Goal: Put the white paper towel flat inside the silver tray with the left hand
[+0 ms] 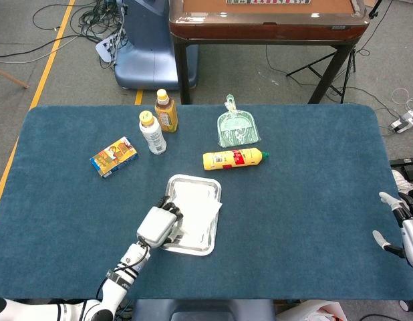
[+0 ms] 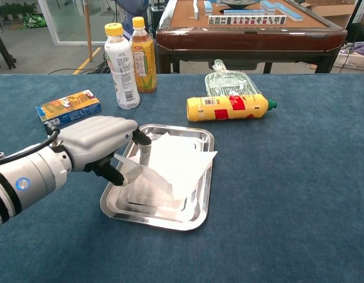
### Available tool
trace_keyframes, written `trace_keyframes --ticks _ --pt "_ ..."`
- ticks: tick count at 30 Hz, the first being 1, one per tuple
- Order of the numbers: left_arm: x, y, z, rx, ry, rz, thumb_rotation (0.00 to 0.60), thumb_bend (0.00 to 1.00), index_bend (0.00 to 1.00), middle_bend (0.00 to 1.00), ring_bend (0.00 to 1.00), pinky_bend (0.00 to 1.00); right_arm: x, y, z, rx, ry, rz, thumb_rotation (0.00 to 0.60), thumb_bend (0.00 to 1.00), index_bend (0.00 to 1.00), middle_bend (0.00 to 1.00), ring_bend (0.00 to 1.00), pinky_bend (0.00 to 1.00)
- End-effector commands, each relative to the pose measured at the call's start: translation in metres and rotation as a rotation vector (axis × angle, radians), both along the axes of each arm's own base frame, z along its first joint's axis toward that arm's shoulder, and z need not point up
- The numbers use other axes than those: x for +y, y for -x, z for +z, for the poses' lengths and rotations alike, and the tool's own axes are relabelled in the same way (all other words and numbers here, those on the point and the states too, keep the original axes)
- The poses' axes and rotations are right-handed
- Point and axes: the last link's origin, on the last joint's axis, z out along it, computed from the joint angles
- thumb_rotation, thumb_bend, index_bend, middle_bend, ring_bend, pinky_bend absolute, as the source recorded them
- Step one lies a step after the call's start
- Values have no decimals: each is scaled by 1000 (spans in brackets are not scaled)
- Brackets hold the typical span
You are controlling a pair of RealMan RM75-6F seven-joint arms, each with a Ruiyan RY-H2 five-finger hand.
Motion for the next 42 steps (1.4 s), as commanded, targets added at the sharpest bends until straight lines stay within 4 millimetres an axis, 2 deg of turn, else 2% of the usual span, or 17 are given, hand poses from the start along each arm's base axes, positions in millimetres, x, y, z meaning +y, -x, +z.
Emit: trace_keyframes --ticks 1,8,19,27,42 --pt "4 0 1 19 -43 26 600 425 606 392 246 93 0 1 0 0 1 -1 600 256 166 258 100 178" --pt "2 5 7 82 -55 52 600 427 611 392 247 93 -2 1 -1 -3 -5 2 600 256 166 258 100 178" --pt "-17 4 18 146 56 79 600 427 615 391 247 93 -5 1 -3 -3 -14 5 600 256 166 258 100 178" --pt "-15 -13 11 37 136 79 600 410 594 391 247 93 -4 1 -4 -4 -16 0 600 256 166 258 100 178" --pt "-7 -27 -2 -8 207 80 600 410 558 392 247 93 -5 1 -4 -3 -17 1 600 256 166 258 100 178"
